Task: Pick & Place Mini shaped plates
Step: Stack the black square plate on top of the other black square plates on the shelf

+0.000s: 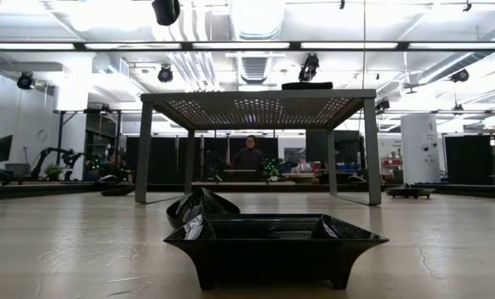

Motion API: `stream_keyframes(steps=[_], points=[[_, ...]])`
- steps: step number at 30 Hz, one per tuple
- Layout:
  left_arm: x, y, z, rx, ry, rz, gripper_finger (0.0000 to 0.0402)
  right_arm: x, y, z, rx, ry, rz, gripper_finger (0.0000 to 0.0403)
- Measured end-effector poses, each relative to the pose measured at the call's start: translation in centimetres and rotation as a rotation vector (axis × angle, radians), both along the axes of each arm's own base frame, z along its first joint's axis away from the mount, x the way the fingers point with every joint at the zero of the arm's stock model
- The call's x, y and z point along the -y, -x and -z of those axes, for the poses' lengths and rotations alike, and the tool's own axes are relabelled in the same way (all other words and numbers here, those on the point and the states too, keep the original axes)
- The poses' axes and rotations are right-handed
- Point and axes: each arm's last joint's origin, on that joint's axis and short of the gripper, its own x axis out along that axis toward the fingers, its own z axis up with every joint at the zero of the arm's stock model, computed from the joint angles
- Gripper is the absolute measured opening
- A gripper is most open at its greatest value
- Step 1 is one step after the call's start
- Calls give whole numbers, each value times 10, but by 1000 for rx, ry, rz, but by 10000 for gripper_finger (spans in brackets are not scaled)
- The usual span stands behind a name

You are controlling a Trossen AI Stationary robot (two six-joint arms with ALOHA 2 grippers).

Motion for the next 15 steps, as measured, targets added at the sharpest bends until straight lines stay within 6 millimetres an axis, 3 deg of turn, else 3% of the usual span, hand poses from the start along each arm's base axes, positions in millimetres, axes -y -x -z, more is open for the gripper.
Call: stream_keyframes(steps=[7,15], points=[[-9,4,14,-135,86,-55,0,4,9,-10,-111,101,-28,229],[-34,7,40,-347,274,-194,0,9,30,-32,-188,191,-65,250]])
